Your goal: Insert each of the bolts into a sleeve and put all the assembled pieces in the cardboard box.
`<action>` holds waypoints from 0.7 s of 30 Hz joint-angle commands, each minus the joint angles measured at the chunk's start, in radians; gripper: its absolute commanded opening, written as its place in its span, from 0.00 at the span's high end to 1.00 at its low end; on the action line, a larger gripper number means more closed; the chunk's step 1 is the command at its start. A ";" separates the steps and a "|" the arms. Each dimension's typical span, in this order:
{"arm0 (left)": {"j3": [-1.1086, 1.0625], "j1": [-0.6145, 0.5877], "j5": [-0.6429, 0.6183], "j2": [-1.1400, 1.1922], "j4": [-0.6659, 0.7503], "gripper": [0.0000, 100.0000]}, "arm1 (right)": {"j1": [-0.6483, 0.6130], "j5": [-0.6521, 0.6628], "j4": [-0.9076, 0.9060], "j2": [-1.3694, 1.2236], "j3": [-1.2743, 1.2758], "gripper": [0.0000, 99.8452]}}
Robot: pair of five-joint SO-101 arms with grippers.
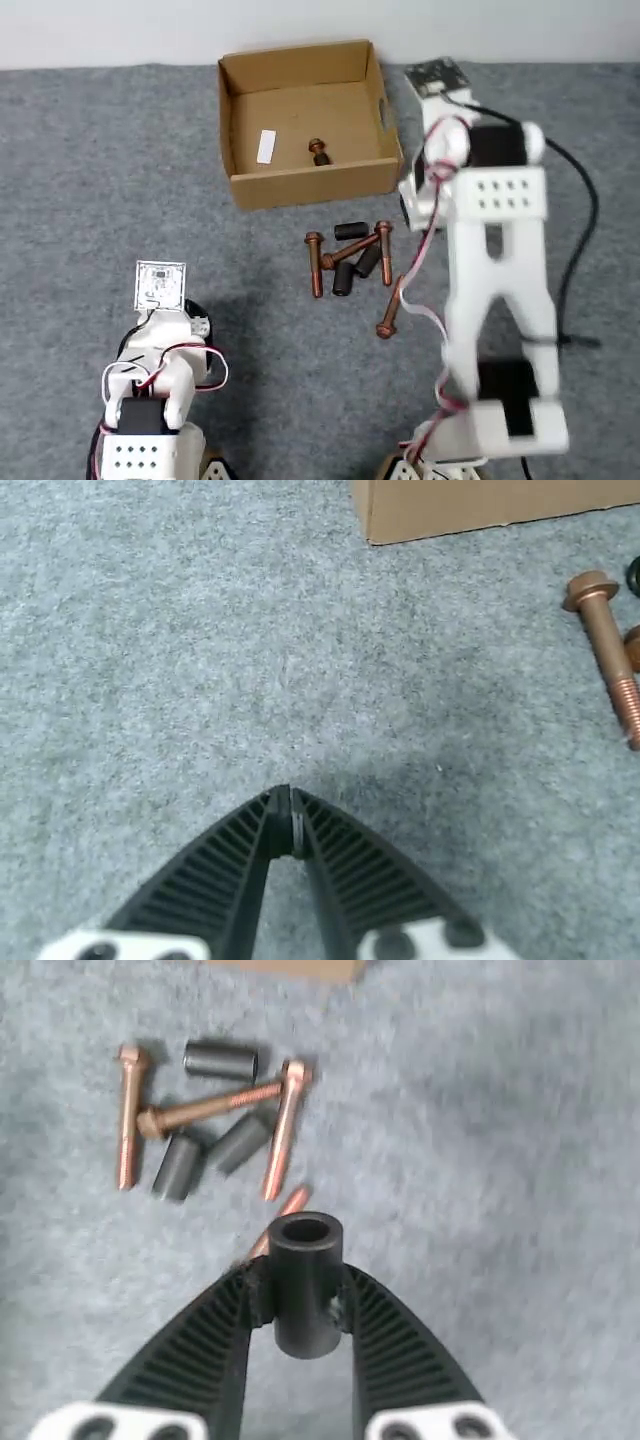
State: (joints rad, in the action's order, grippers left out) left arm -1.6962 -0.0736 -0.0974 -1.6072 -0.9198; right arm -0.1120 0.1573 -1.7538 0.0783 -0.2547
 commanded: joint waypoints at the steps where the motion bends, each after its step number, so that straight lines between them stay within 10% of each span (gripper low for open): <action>1: 0.005 0.000 -0.002 -0.009 0.018 0.99 | -0.008 -0.109 -0.041 0.243 0.144 0.99; 11: 0.005 -0.002 -0.006 -0.009 0.018 0.99 | -0.007 -0.482 0.088 0.611 0.465 0.99; 21: 0.010 0.000 -0.003 -0.009 0.020 0.99 | 0.148 -0.485 0.305 1.000 0.921 0.99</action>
State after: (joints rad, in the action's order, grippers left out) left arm -1.6962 -0.0736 -0.0974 -1.6072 -0.9198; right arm -0.0061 -0.3184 -1.5344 0.9682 0.5585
